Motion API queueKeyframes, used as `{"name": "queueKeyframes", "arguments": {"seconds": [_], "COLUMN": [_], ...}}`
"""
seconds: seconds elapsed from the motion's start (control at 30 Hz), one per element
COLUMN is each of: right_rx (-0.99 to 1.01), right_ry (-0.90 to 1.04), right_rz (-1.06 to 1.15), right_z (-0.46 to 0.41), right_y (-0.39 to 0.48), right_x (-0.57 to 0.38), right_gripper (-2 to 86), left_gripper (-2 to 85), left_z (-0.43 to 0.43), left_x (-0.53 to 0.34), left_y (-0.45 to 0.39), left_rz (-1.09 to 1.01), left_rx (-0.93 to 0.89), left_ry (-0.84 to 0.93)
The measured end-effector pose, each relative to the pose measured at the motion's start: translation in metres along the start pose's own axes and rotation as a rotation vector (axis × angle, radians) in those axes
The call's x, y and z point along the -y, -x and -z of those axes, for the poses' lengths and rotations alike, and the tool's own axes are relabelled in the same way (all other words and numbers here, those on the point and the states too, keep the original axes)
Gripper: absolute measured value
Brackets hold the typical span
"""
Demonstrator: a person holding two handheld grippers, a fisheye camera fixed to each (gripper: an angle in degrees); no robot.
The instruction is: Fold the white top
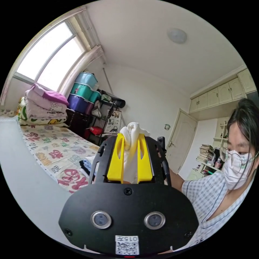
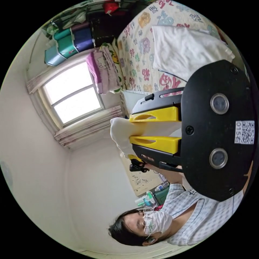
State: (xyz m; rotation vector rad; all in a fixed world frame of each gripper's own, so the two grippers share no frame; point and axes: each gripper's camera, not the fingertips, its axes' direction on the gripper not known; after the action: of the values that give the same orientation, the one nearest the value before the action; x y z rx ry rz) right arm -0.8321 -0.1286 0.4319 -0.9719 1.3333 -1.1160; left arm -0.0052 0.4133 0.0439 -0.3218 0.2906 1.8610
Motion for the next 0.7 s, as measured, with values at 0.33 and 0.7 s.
{"name": "queueKeyframes", "arguments": {"seconds": [0.33, 0.7], "right_rx": [-0.427, -0.806], "right_ry": [0.045, 0.152], "right_rz": [-0.152, -0.362], "right_z": [0.031, -0.101], "right_y": [-0.120, -0.245], "right_x": [-0.023, -0.171], "right_gripper": [8.7, 3.6], "left_gripper": [8.3, 8.9], "left_z": [-0.259, -0.233], "left_x": [0.002, -0.068], "left_y": [0.075, 0.145], "left_rz": [0.270, 0.394], "left_rx": [-0.074, 0.219], "left_ry": [0.063, 0.207]}}
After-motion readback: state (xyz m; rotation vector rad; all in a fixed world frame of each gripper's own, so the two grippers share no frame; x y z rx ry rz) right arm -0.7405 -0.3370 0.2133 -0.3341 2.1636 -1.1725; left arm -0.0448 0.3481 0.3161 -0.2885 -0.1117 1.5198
